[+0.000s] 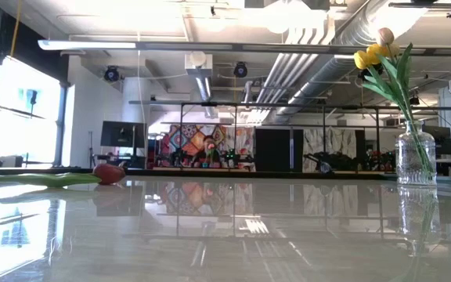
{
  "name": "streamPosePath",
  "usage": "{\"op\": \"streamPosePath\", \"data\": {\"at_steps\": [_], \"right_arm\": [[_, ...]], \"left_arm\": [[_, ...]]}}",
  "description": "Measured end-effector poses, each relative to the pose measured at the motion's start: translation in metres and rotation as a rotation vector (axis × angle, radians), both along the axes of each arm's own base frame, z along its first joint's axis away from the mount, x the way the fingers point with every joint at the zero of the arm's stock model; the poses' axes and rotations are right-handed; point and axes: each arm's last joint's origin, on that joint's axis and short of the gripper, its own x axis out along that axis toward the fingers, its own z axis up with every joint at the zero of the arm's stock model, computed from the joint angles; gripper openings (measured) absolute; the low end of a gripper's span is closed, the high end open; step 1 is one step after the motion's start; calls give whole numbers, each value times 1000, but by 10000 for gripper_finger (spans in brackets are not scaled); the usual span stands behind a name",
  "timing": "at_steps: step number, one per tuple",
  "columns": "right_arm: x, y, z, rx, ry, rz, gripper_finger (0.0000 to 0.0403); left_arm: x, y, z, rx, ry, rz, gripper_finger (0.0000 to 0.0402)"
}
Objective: Sort flowers into vase by color
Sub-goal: Put the right dark red tulip into the yellow vase
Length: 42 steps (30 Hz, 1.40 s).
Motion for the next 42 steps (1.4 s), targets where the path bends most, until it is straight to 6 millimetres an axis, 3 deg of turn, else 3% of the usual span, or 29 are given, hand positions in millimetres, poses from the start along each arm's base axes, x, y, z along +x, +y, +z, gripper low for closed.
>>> {"op": "streamPosePath", "data": {"at_steps": [3, 10, 17, 22, 29, 42], "right_arm": [[-2, 4, -14, -32, -62, -12, 0], [-2, 10, -66, 12, -149, -75, 0], [-1, 6, -98, 10, -179, -97, 0], [0, 4, -99, 5, -256, -96, 0], [-1, 8, -78, -63, -278, -62, 0], [-1, 8, -99, 7, -236, -87, 0]], "left_arm": [[0, 0, 0, 0, 0, 0, 152], [0, 0, 0, 0, 0, 0, 152], [0, 0, 0, 0, 0, 0, 152], [0, 0, 0, 0, 0, 0, 152], [0, 0, 0, 0, 0, 0, 152], [0, 0, 0, 0, 0, 0, 152]]}}
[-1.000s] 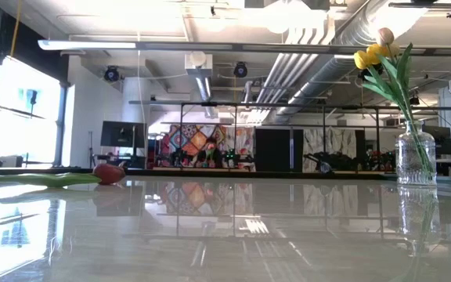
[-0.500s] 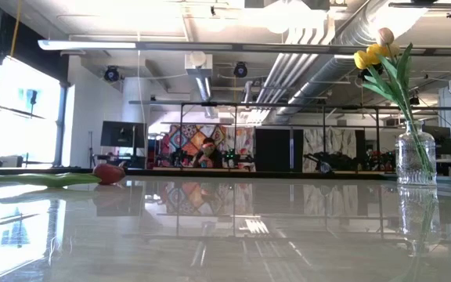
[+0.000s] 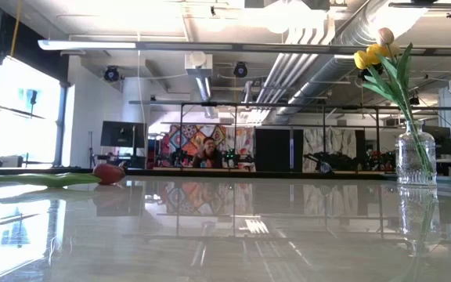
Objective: Sort flowers into vase by color
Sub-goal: Put the right dark red tulip into the yellow vase
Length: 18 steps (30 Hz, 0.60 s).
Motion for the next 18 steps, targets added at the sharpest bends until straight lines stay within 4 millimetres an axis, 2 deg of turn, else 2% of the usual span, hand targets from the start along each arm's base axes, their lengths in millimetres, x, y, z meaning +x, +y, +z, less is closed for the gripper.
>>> {"op": "streamPosePath", "data": {"at_steps": [5, 12, 18], "right_arm": [[1, -4, -13, 24, -7, -13, 0], [1, -2, -15, 91, 45, -24, 3], [-1, 2, -16, 142, 112, -23, 37]], "left_arm": [[0, 0, 0, 0, 0, 0, 152], [0, 0, 0, 0, 0, 0, 152], [0, 0, 0, 0, 0, 0, 152]]}}
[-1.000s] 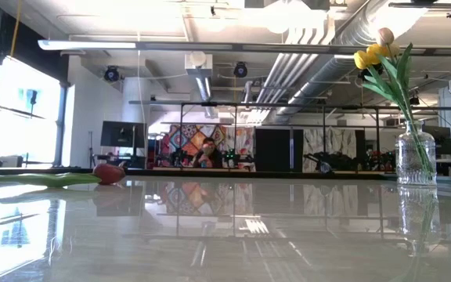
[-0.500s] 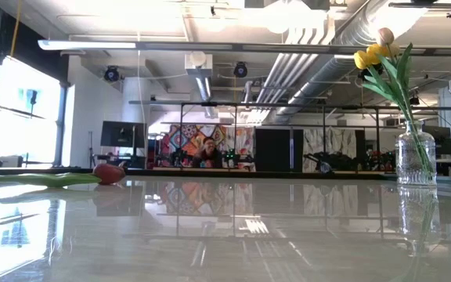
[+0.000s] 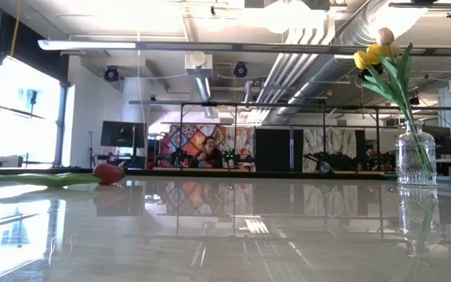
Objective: Sort flowers into vase by color
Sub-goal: Put the right dark red tulip into the yellow vase, then put the dark red tulip into the yellow vase
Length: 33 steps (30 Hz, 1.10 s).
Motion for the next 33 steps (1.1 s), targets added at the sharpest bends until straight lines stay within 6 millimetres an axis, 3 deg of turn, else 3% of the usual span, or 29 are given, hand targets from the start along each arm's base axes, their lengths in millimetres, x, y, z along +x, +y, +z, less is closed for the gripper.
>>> {"op": "streamPosePath", "data": {"at_steps": [7, 12, 21, 33], "right_arm": [[-1, 3, 2, 32, 13, 2, 127], [-3, 5, 23, 75, 145, 19, 162], [-2, 0, 74, 115, 255, 70, 143], [0, -5, 130, 104, 154, 137, 128]], "left_arm": [[0, 0, 0, 0, 0, 0, 152], [0, 0, 0, 0, 0, 0, 152], [0, 0, 0, 0, 0, 0, 152], [0, 0, 0, 0, 0, 0, 152]]}}
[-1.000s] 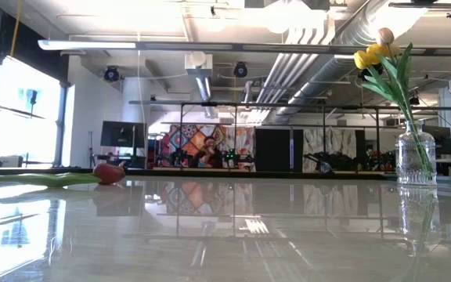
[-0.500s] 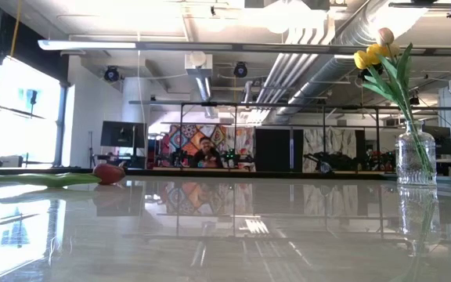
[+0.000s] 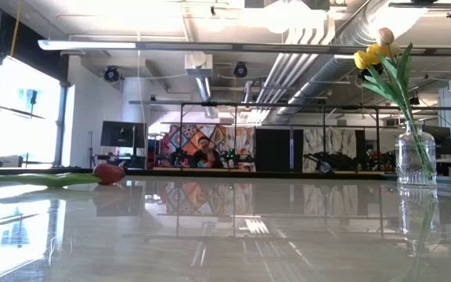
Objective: Sort flowers into vase by color
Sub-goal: Put the dark red tulip into the yellow vase
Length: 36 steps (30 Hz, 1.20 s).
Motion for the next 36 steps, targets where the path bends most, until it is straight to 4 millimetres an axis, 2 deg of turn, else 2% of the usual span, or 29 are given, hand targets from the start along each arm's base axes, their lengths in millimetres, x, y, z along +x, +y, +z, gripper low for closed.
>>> {"op": "streamPosePath", "data": {"at_steps": [10, 17, 23, 36], "right_arm": [[7, -9, 36, -63, -159, -4, 128], [16, -16, 58, -111, -209, -13, 128], [26, -20, 69, -206, -278, -45, 128], [53, -29, 85, -237, -334, -272, 128]], "left_arm": [[0, 0, 0, 0, 0, 0, 152], [0, 0, 0, 0, 0, 0, 152], [0, 0, 0, 0, 0, 0, 152], [0, 0, 0, 0, 0, 0, 152]]}}
